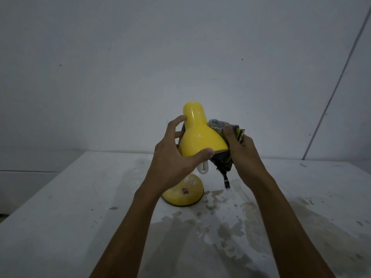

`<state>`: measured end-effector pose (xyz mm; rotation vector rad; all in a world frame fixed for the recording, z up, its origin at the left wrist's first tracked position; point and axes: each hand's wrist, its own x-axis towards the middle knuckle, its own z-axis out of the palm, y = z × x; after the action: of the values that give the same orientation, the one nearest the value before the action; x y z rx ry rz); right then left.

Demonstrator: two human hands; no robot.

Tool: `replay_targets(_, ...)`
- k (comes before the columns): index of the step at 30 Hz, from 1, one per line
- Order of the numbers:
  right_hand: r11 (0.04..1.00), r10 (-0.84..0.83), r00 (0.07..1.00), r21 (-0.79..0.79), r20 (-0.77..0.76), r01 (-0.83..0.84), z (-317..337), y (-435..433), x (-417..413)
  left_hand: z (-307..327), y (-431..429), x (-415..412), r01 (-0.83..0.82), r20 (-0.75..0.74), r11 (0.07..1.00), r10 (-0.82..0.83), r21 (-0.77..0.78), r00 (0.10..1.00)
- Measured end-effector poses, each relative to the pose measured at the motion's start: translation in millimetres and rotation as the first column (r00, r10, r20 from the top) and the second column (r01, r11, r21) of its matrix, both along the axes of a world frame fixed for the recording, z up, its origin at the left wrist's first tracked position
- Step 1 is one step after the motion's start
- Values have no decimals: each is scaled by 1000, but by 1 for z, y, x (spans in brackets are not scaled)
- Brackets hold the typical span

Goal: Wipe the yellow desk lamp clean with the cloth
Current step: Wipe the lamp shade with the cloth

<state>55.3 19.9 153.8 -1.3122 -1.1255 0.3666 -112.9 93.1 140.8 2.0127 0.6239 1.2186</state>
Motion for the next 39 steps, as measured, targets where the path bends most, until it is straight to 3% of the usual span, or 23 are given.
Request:
replay_targets(3,998,-44,999,-45,5,45,-1,3,1,1,2,-2,1,4,1000,-1,-1,1000)
replay_targets(7,974,52,976,203,210,-96,16,0,-22,5,1,0,10,53,1000,-9,-14,999)
replay_targets(10,951,103,947,249,303,-183,18,1,-30,6,3,1,8,72,1000,-6,-18,997)
replay_targets(14,974,26,985,219,170,-64,9,3,-20,2,5,4,-9,46,1000,9,-8,999)
replay_targets(16,992,-31,999,121,45,25,2,3,-16,1,5,5,-17,30,1000,17,2,999)
replay_targets(19,1000,-19,1000,-13,-24,19,-3,4,-9,1,6,6,-14,44,1000,14,-8,999)
replay_targets(26,972,-86,920,234,382,-6,10,7,-32,4,8,4,-6,78,1000,6,4,997)
replay_targets(28,967,-93,905,254,415,-17,9,9,-34,2,9,3,-14,71,1000,13,23,997)
replay_targets(32,966,-135,965,245,226,78,6,4,-25,2,7,5,-37,43,999,36,23,998)
replay_targets(34,978,-166,982,143,87,152,2,4,-18,3,5,7,-44,33,999,43,28,999)
replay_targets(37,993,-93,978,-91,-187,77,1,2,-17,3,5,8,-52,29,998,51,27,998)
replay_targets(39,984,-126,968,-150,-219,94,4,1,-18,2,5,7,-46,37,998,45,29,998)
